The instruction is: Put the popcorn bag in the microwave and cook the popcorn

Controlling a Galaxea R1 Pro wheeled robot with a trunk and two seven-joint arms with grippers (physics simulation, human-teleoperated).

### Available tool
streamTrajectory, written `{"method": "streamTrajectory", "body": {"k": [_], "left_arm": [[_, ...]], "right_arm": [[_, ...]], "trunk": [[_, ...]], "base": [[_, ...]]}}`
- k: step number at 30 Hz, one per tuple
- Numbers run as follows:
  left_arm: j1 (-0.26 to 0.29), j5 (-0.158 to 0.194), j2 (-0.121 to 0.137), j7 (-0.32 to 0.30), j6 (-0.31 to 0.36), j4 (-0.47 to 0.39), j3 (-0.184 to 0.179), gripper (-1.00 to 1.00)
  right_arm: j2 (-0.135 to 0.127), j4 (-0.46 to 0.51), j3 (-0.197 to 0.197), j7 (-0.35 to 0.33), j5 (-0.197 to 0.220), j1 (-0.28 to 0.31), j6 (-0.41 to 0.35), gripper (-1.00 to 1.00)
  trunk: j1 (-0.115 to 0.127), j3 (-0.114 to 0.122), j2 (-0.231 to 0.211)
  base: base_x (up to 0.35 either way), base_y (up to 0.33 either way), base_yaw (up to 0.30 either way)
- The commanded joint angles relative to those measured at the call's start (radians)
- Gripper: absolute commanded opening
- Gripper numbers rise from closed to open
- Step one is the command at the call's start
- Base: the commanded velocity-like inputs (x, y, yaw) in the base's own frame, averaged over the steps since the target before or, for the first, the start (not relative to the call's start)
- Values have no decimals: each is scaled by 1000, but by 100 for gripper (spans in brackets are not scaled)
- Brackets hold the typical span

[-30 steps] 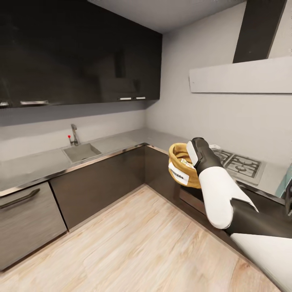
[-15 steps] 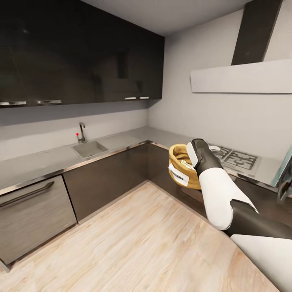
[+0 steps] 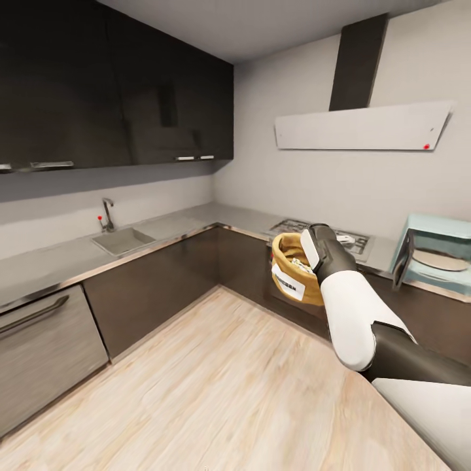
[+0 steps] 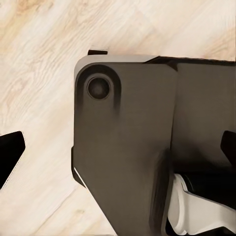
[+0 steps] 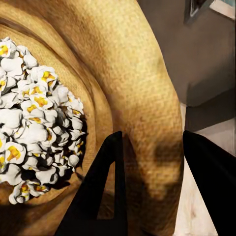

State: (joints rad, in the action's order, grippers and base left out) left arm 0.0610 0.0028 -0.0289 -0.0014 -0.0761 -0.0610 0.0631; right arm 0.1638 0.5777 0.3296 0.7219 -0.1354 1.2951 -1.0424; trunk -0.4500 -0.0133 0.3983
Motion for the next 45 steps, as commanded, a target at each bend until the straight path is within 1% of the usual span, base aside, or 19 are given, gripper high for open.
{"method": "streamTrajectory", "body": {"k": [1, 26, 45], "left_arm": [[0, 0, 0, 0, -3, 1, 6, 100], [0, 1, 0, 0, -21, 1, 6, 100], [2, 2, 0, 0, -21, 1, 5, 100]], "right_arm": [[2, 1, 6, -4, -10, 1, -5, -100], [-4, 1, 6, -6, -10, -4, -5, -100], [-7, 1, 8, -9, -12, -4, -5, -100]], "trunk": [[0, -1, 2], [0, -1, 2], [0, -1, 2]], "base": [[-296, 196, -300], [-300, 193, -300], [-10, 6, -300]]}}
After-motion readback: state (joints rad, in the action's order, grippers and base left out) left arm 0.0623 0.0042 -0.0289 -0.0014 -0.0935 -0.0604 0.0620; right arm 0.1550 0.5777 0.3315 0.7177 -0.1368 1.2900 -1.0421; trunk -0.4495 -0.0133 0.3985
